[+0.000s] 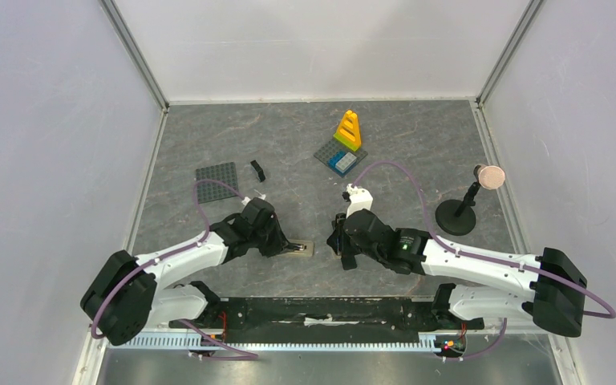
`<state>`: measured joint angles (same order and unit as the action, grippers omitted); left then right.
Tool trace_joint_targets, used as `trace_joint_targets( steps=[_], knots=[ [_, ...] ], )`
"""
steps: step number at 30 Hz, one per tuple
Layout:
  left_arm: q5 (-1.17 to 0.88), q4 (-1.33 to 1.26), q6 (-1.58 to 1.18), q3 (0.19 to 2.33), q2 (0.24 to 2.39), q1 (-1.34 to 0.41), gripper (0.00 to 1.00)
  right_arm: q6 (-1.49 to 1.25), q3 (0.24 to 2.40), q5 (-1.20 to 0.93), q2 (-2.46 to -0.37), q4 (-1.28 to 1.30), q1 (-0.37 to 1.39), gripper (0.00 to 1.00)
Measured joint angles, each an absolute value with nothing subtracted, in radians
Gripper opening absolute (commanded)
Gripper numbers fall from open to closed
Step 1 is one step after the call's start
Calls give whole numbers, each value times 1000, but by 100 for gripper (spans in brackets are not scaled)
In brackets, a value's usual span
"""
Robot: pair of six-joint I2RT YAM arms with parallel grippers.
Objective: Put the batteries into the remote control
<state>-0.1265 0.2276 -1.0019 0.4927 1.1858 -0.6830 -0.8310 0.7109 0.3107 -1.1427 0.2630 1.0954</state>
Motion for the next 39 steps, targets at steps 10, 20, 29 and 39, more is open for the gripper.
trace_joint_targets(
  steps=[10,20,29,39],
  knots=[
    [-78,228,-1006,493,1188,-683,2,-835,707,310,-1143,260,1095,22],
    [-76,205,-1006,494,1215,-690,2,-836,698,308,-1142,256,1095,21],
    [-57,233,-1006,511,1218,-698,6,-843,698,307,-1142,256,1095,21],
    [-138,142,-986,589,1131,-698,23,-882,698,308,-1136,236,1095,20]
  ],
)
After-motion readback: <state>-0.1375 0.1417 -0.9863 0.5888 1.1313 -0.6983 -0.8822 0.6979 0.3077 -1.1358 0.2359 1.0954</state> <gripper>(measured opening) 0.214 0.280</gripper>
